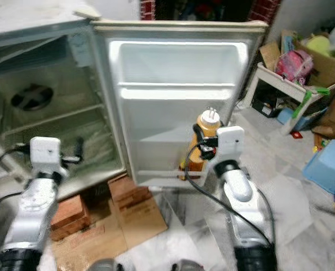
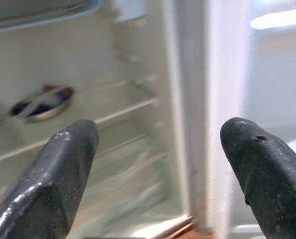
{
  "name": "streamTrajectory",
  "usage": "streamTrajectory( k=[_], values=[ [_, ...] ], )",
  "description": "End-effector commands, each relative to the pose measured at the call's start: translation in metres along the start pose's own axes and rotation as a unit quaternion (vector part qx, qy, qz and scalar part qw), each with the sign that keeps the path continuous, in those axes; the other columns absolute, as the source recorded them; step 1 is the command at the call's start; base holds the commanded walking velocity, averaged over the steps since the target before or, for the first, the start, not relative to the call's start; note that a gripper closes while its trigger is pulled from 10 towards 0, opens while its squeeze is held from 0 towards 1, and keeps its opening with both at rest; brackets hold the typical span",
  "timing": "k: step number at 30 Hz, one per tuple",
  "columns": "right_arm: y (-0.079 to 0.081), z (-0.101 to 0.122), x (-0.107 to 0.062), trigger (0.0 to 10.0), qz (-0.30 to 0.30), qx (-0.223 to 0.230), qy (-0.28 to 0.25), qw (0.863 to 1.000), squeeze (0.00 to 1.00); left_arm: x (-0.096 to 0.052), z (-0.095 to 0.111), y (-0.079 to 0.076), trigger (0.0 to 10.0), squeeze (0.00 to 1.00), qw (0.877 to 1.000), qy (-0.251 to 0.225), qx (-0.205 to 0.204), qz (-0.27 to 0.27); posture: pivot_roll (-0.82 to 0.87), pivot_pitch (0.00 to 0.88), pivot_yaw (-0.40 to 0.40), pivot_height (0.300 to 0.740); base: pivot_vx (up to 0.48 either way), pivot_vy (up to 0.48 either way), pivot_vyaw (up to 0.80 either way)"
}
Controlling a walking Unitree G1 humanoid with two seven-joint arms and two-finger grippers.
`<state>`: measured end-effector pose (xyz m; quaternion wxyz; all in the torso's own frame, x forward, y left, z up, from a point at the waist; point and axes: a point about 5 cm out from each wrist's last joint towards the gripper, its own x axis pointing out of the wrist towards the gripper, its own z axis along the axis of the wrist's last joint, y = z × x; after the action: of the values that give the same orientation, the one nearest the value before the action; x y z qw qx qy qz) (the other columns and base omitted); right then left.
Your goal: Restocking fridge
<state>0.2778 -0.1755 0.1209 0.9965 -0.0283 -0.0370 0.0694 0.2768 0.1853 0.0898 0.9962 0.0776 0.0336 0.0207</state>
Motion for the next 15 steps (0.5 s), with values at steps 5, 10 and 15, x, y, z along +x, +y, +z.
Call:
streamTrajectory(
  k=[5,10,15],
  values=[
    [0.0061,0.0137,0.005,10.0,0.019,-0.002,-0.035,0.999,0.0,0.0016,-0.0007,0.0075,10.0,0.0,1.0,0.0,0.008,0.021,0.06,0.0,-0.019,0.74,0.0,-0.05,0.0],
    [0.0069,0.0119,0.0044,10.0,0.026,-0.003,-0.033,0.999,0.0,0.0025,-0.0019,0.0118,10.0,0.0,0.999,0.006,0.0,0.035,0.06,0.0,-0.02,0.74,0.0,0.0,0.09],
    [0.0088,0.0112,0.004,10.0,0.028,0.002,-0.033,0.999,0.0,0.0026,-0.0026,0.0124,10.0,0.0,0.999,0.007,-0.009,0.034,0.06,0.0,-0.018,0.74,0.234,0.0,0.27]
  ],
)
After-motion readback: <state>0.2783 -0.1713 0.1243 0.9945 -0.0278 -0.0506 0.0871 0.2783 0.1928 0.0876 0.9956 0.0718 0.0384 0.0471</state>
